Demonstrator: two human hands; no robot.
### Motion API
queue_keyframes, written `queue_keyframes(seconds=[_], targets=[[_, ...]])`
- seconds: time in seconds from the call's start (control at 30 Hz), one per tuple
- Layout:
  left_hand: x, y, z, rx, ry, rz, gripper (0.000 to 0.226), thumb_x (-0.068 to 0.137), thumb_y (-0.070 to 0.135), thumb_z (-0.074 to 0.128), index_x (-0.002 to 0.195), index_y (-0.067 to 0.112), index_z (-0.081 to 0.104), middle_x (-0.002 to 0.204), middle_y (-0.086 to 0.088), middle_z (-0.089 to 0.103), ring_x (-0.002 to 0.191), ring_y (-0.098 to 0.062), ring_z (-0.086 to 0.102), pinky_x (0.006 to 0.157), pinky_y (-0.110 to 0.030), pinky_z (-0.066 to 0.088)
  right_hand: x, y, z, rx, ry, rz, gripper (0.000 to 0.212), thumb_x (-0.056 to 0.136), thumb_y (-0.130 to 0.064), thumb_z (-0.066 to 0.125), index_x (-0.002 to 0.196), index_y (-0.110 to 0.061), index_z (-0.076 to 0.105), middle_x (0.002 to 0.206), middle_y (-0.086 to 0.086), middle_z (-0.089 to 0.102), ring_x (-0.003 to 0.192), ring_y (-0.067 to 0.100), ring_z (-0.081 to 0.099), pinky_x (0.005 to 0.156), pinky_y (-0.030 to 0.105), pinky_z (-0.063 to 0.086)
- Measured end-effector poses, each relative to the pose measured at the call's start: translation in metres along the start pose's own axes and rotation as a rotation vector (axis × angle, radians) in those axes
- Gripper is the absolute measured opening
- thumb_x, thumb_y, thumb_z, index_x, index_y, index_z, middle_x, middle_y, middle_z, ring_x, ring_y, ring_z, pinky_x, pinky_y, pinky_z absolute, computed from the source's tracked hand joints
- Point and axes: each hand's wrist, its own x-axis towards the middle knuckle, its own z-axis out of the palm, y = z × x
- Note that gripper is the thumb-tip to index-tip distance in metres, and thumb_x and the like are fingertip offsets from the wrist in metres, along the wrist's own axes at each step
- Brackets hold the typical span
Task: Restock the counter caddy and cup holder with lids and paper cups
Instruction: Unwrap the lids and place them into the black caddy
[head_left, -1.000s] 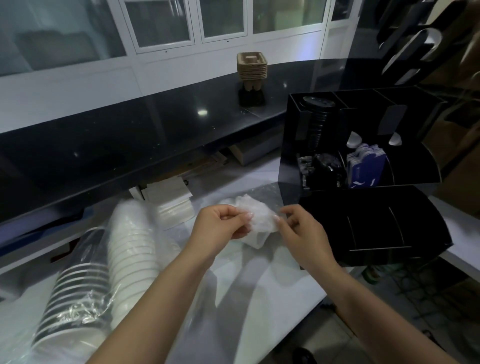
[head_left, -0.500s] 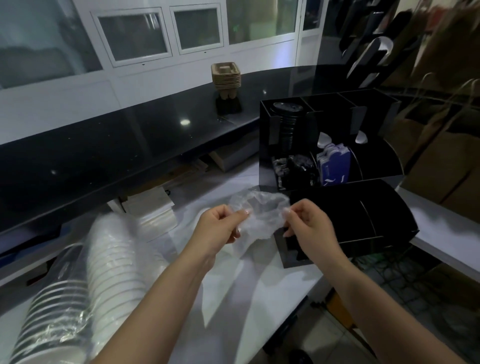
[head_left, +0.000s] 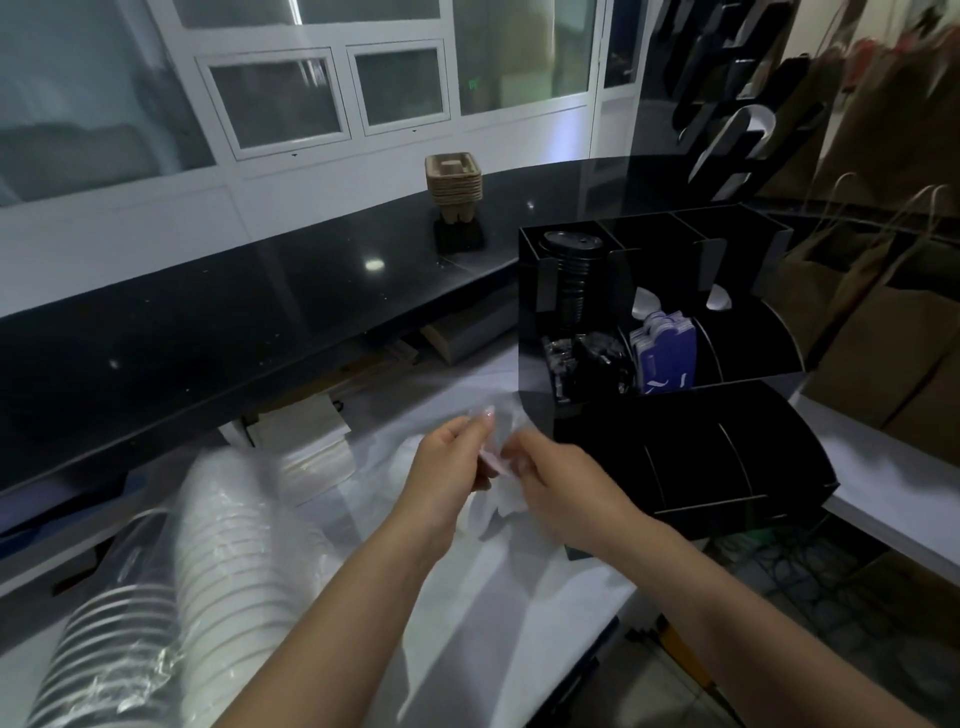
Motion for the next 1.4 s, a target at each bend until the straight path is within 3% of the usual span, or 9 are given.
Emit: queue_keyframes(seconds=[0.17, 0.33, 0.6, 0.77, 0.9, 1.0, 1.07, 1.23, 1.4], targets=[[-0.008, -0.003, 0.008, 0.118, -0.121, 0.08, 0.033, 0.096, 0.021, 0.054, 0.065, 0.011, 0.051, 0.058, -0.007, 0.049, 0.058, -0.018, 0.048, 0.063, -0.031, 0.044, 0.01, 0.01, 0.006, -0.385, -0.238, 0.05, 0.032, 0.101, -0.022, 0.036, 0.129, -0.012, 0.048, 0.116, 0.014, 0.063, 0.1, 0.03, 0.062, 0.07, 0.03, 0.04], [-0.008, -0.012, 0.003, 0.074, -0.154, 0.048, 0.024, 0.091, 0.018, 0.063, 0.072, 0.004, 0.058, 0.071, -0.012, 0.062, 0.069, -0.018, 0.06, 0.073, -0.03, 0.055, 0.018, 0.007, 0.002, -0.578, -0.157, 0.086, 0.031, 0.095, -0.03, 0.047, 0.12, -0.014, 0.058, 0.112, 0.009, 0.066, 0.102, 0.028, 0.063, 0.079, 0.033, 0.048], [0.005, -0.021, -0.008, -0.168, -0.165, -0.251, 0.026, 0.082, -0.007, 0.066, 0.087, 0.012, 0.049, 0.08, -0.015, 0.072, 0.066, -0.02, 0.068, 0.059, -0.027, 0.056, 0.023, 0.042, 0.021, 0.18, -0.275, 0.103, 0.015, 0.085, -0.016, 0.058, 0.071, -0.012, 0.06, 0.067, -0.007, 0.066, 0.069, 0.003, 0.062, 0.067, 0.031, 0.054], [0.008, -0.037, -0.01, -0.152, -0.202, -0.349, 0.017, 0.086, -0.004, 0.06, 0.088, 0.012, 0.054, 0.071, -0.008, 0.07, 0.057, -0.014, 0.063, 0.062, -0.028, 0.05, 0.02, 0.048, 0.027, -0.163, -0.485, 0.183, 0.032, 0.096, -0.021, 0.039, 0.122, -0.028, 0.056, 0.105, 0.002, 0.064, 0.082, 0.019, 0.066, 0.062, 0.03, 0.052], [0.006, -0.036, -0.011, -0.13, -0.261, -0.351, 0.018, 0.087, -0.006, 0.052, 0.09, 0.01, 0.061, 0.063, -0.005, 0.06, 0.054, -0.014, 0.054, 0.063, -0.029, 0.048, 0.028, 0.057, 0.039, -0.356, -0.368, 0.245, 0.039, 0.094, -0.028, 0.042, 0.133, -0.026, 0.048, 0.122, 0.002, 0.061, 0.103, 0.022, 0.062, 0.079, 0.028, 0.05], [0.004, -0.037, -0.013, -0.069, -0.291, -0.384, 0.013, 0.086, 0.0, 0.058, 0.086, 0.012, 0.062, 0.06, -0.001, 0.051, 0.051, -0.011, 0.046, 0.057, -0.025, 0.044, 0.035, 0.059, 0.047, -0.214, -0.25, 0.291, 0.008, 0.085, -0.034, 0.05, 0.082, -0.037, 0.057, 0.079, -0.007, 0.06, 0.072, 0.013, 0.06, 0.072, 0.033, 0.055], [0.006, -0.045, -0.013, 0.037, -0.212, -0.399, 0.006, 0.086, 0.008, 0.063, 0.086, 0.013, 0.06, 0.059, 0.003, 0.046, 0.051, -0.009, 0.04, 0.052, -0.023, 0.037, 0.032, 0.058, 0.048, 0.005, -0.164, 0.241, 0.032, 0.085, -0.021, 0.055, 0.059, -0.04, 0.057, 0.064, -0.008, 0.058, 0.064, 0.012, 0.057, 0.065, 0.033, 0.052], [0.008, -0.07, -0.013, 0.604, -0.074, -0.061, 0.03, 0.089, 0.018, 0.057, 0.059, 0.023, 0.058, 0.055, 0.009, 0.05, 0.053, -0.008, 0.044, 0.054, -0.026, 0.035, 0.026, 0.036, 0.055, 0.676, 0.01, 0.436, 0.027, 0.08, 0.008, 0.049, 0.059, -0.009, 0.053, 0.055, 0.007, 0.05, 0.051, 0.016, 0.05, 0.05, 0.025, 0.039], [0.001, -0.073, -0.016, 0.362, 0.001, -0.027, 0.028, 0.091, 0.021, 0.061, 0.065, 0.009, 0.061, 0.061, -0.003, 0.05, 0.06, -0.014, 0.044, 0.061, -0.034, 0.036, 0.035, 0.046, 0.059, 0.982, 0.164, 0.59, 0.015, 0.071, -0.002, 0.053, 0.082, 0.006, 0.059, 0.074, 0.022, 0.056, 0.068, 0.03, 0.058, 0.061, 0.034, 0.045]])
